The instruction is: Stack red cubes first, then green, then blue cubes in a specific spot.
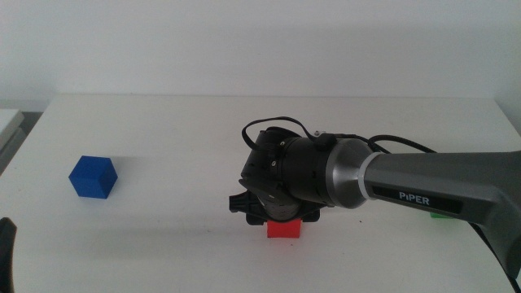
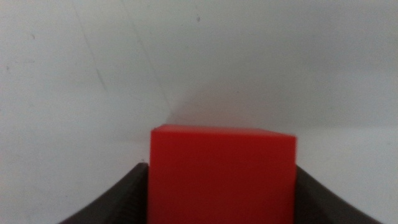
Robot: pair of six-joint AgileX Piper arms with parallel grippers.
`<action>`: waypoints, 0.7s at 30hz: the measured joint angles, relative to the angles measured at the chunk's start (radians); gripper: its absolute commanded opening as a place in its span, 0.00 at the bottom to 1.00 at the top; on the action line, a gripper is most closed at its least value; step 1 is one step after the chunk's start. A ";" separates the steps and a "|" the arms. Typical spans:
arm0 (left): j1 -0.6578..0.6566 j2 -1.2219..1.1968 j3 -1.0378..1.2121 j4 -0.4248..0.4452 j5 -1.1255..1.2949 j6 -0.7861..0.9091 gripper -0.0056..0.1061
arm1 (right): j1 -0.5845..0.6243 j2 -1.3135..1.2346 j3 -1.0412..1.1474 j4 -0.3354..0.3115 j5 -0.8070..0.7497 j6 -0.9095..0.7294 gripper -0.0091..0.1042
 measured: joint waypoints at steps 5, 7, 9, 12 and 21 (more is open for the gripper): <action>0.000 0.000 0.000 0.000 0.000 0.000 0.88 | 0.000 0.000 0.000 0.000 0.000 0.000 0.60; 0.000 0.000 0.000 0.000 0.000 0.000 0.88 | 0.000 0.000 0.000 0.004 0.000 -0.004 0.61; 0.000 0.000 0.000 0.000 0.000 0.000 0.88 | 0.000 0.000 0.000 0.014 0.005 -0.026 0.63; 0.000 0.000 0.000 0.000 0.000 0.000 0.88 | 0.008 -0.045 0.002 0.035 0.043 -0.092 0.65; 0.000 0.000 0.000 0.000 0.000 0.000 0.88 | -0.036 -0.504 0.002 0.091 0.260 -0.404 0.65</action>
